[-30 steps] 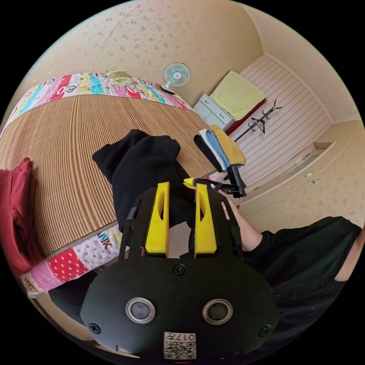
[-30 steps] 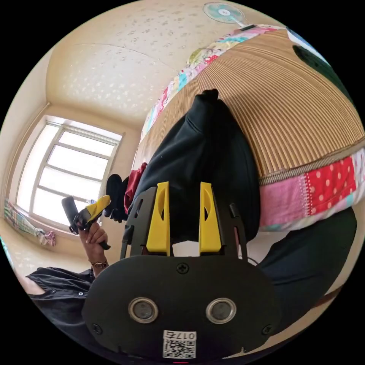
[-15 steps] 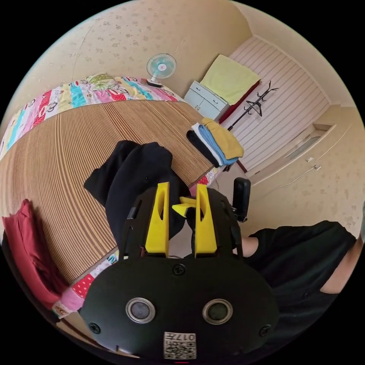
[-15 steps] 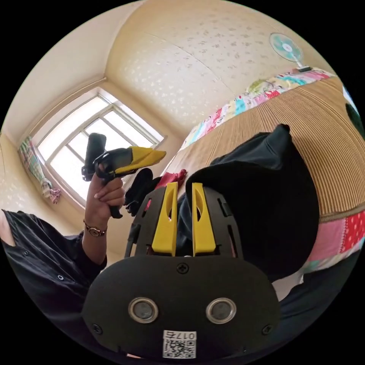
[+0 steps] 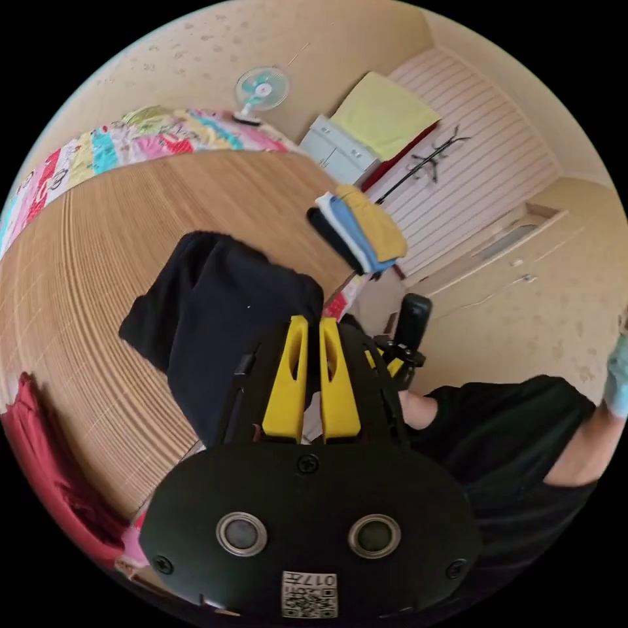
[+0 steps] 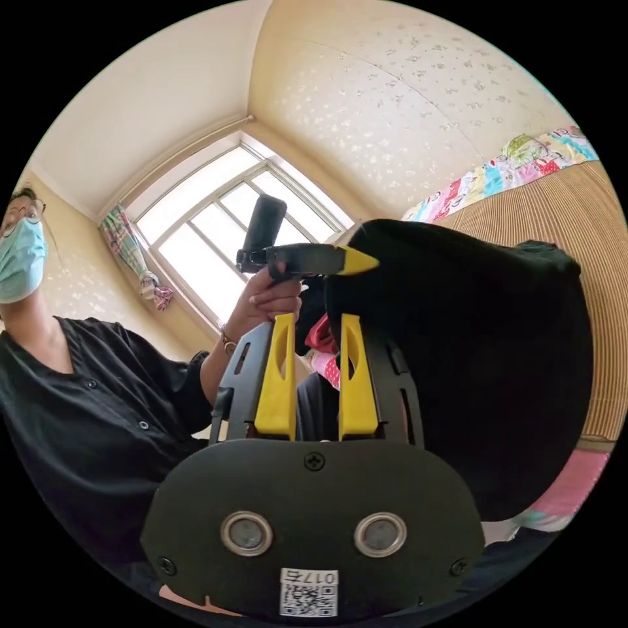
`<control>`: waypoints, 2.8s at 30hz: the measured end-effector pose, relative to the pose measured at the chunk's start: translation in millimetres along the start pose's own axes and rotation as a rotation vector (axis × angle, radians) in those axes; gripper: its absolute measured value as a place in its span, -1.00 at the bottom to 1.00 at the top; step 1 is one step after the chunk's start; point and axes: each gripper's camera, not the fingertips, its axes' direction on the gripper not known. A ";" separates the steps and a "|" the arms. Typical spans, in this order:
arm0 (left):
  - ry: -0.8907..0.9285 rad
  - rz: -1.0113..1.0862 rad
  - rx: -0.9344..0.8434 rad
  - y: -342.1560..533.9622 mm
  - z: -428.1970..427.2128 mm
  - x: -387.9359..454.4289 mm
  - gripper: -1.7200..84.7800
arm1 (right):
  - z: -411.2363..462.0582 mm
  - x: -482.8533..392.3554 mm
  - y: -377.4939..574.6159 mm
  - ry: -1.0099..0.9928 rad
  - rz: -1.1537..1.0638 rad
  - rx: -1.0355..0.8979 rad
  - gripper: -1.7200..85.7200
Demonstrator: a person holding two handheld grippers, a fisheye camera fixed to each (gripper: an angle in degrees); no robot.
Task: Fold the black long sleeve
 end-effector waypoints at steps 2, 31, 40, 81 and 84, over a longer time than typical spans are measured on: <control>0.140 0.207 0.158 11.5 -46.1 17.3 -0.93 | -36.3 -13.9 0.7 0.039 -0.030 0.063 -0.73; 1.246 0.600 0.693 78.6 -182.7 -11.6 -0.96 | 25.2 -147.0 7.3 -0.305 -0.371 -0.197 -0.85; 1.167 0.636 0.806 114.8 -218.8 -15.4 -0.95 | -20.2 -195.0 38.5 -0.202 -0.441 -0.163 -0.86; 0.040 0.570 0.671 180.3 -312.0 161.0 -0.94 | -119.1 -385.5 -47.0 0.605 -0.444 0.854 -0.86; -0.131 0.486 0.782 180.2 -307.3 192.2 -0.94 | -105.2 -405.2 -48.7 0.628 -0.496 0.956 -0.85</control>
